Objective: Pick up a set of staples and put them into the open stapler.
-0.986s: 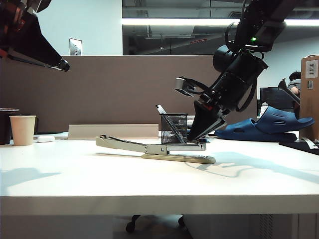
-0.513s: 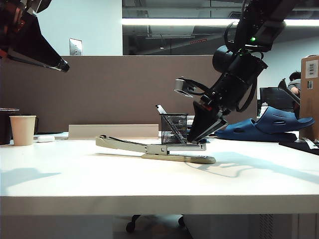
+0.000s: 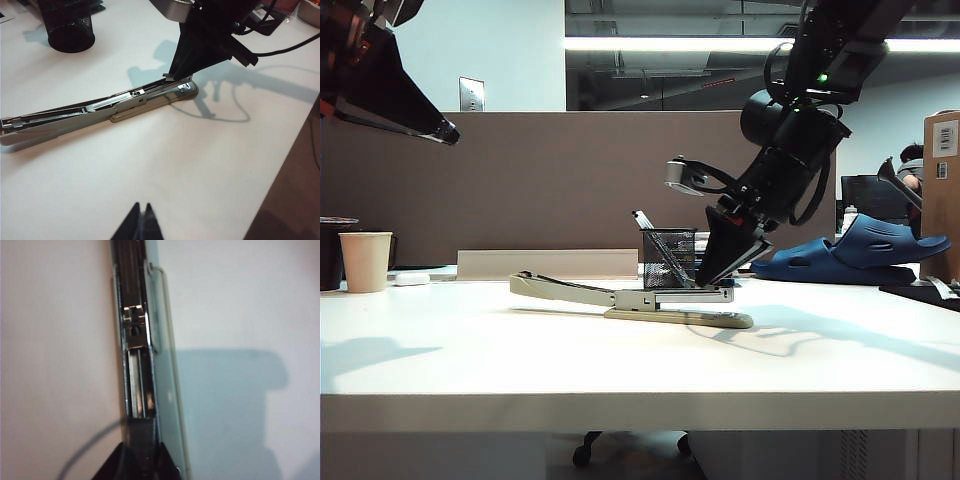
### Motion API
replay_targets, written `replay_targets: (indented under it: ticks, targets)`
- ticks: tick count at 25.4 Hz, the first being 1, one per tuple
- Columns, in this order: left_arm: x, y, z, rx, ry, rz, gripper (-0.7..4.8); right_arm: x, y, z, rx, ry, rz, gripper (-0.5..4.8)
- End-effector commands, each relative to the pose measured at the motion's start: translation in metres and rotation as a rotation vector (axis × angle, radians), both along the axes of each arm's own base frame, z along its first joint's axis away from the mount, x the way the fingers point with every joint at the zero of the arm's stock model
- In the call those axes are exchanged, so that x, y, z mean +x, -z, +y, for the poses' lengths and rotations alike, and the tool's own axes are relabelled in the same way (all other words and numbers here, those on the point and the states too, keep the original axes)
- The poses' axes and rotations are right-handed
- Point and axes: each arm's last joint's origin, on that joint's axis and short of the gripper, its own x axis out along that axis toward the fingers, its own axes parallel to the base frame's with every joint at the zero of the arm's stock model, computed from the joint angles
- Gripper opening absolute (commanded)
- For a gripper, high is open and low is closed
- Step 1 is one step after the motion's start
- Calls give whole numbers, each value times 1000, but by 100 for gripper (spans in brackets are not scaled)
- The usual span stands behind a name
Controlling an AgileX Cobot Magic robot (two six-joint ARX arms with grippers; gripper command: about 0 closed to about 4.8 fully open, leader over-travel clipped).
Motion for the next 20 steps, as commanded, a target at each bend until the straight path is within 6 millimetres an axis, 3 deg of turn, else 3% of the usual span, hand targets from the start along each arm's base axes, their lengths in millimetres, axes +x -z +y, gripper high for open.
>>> replay_targets:
  ticks: [1,4,12,20]
  targets:
    - [-1,-1,0,-2,2,1,-5,2,-4,1,10,-3,-30,53]
    - [-1,0,0,-1,2,7,-5,2,-5,1,13,-3,-39,19]
    - [-1,0,0,0,2,14,-5,4,-9,2,20,-3,-57,56]
    - [-1,0,0,-1,2,15,-5,15,-46,5,48,-1,-144,61]
